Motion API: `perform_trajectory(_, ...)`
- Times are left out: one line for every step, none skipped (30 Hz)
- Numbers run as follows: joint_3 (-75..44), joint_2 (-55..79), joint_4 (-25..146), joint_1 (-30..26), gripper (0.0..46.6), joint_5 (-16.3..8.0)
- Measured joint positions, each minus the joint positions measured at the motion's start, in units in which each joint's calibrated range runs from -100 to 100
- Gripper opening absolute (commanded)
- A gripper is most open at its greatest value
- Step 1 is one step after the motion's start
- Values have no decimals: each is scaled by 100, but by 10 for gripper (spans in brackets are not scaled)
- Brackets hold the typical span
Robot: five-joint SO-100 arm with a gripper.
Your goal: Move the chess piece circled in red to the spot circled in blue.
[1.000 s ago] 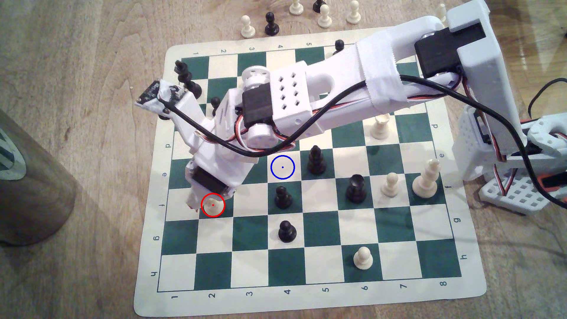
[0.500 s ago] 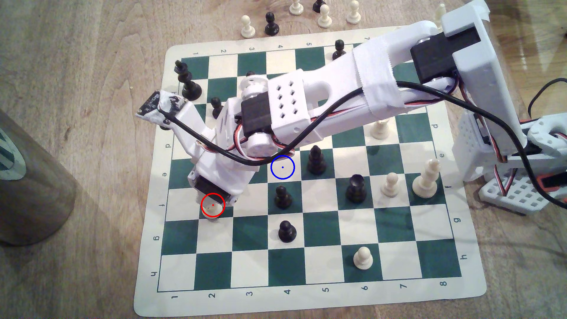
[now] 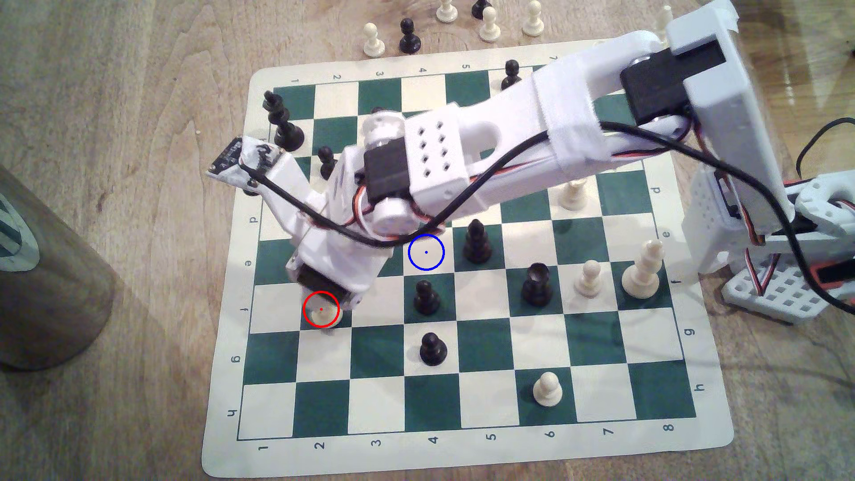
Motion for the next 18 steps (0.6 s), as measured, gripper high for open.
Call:
perform_trajectory(0,-142,48,0,3,0)
perform_trajectory(0,-285,112,0,3,5)
perform_trajectory(0,-461,183,0,3,15)
perform_trajectory(0,-637,255,0,3,24)
perform_trajectory(0,-980,375,0,3,44)
perform_trajectory(0,-1148,438,0,3,49)
perform_trajectory(0,-1307,510,0,3,68)
perform_trajectory(9,-1475,598,0,3,88)
perform_trajectory(81,-1827,685,7,3,127)
perform_trajectory(127,-1986,693,15,3,142)
perform_trajectory(199,-2145,701,44,3,181)
perform_trajectory(398,-2321,701,74,3,220)
perform_trajectory(795,-2639,701,162,3,298)
perform_trajectory(985,-2773,701,206,3,327)
perform_trajectory(1148,-2891,701,258,3,361)
perform_trajectory(1401,-3075,701,302,3,420)
perform_trajectory(1681,-3284,701,354,3,454)
perform_trajectory(2241,-3678,701,450,3,508)
